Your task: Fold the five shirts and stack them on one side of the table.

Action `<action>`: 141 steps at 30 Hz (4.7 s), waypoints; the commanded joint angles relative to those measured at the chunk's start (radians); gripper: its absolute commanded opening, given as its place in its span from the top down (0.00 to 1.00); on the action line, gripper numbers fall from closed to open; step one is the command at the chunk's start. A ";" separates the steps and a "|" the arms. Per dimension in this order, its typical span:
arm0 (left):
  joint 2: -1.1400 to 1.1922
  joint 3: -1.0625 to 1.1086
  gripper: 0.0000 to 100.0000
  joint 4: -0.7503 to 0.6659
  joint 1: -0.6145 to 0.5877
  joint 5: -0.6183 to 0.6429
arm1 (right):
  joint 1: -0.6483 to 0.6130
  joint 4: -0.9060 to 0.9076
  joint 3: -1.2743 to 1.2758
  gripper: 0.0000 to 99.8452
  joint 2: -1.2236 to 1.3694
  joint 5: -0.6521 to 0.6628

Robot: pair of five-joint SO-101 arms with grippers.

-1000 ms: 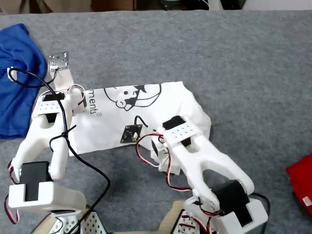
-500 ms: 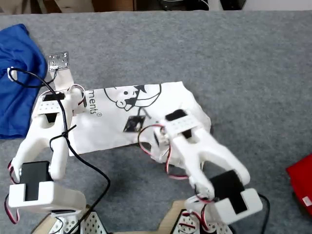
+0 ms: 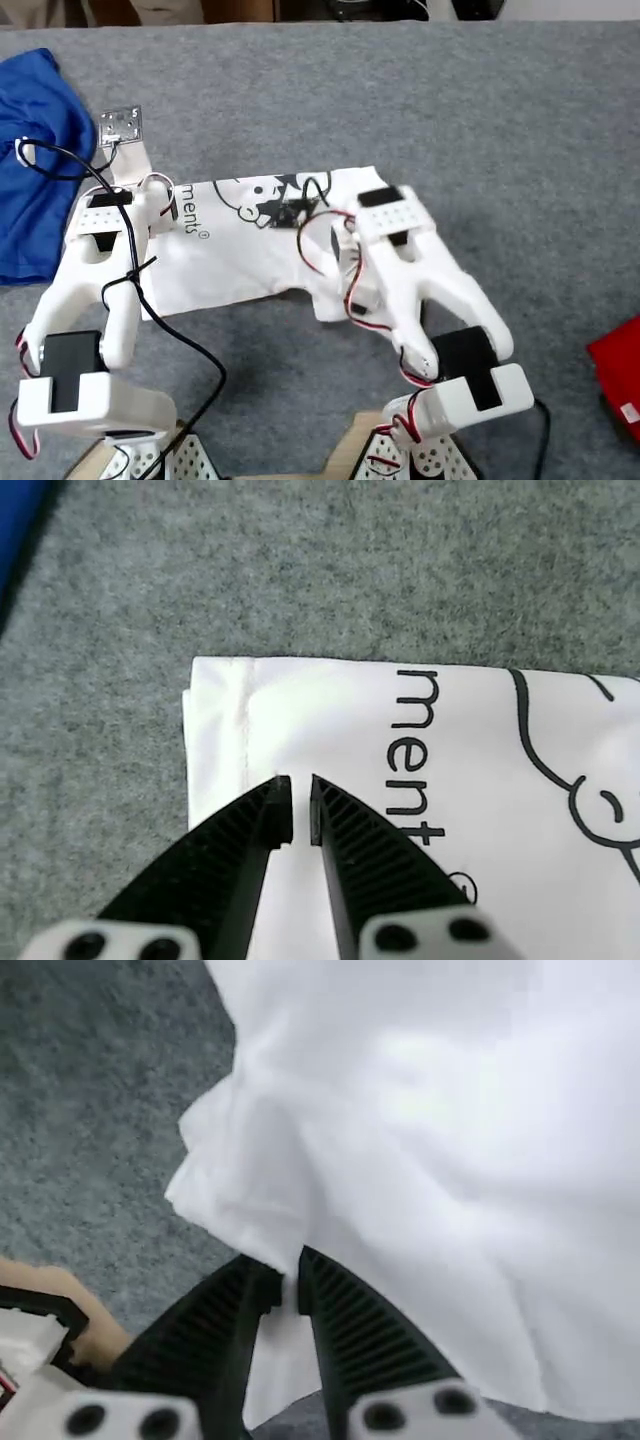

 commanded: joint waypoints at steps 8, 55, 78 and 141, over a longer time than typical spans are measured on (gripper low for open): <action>-0.004 -0.040 0.95 -0.005 0.006 -0.008 | 0.012 0.190 -0.410 0.99 0.068 0.132; -0.004 -0.028 0.95 -0.009 0.008 -0.009 | 0.021 0.450 -1.178 0.71 0.438 0.292; -0.005 -0.034 0.95 -0.012 0.006 -0.003 | -0.094 0.069 -0.951 0.98 0.545 0.058; 1.050 -1.421 0.98 1.148 -0.172 -0.101 | 0.099 0.448 -1.234 0.98 0.387 -0.127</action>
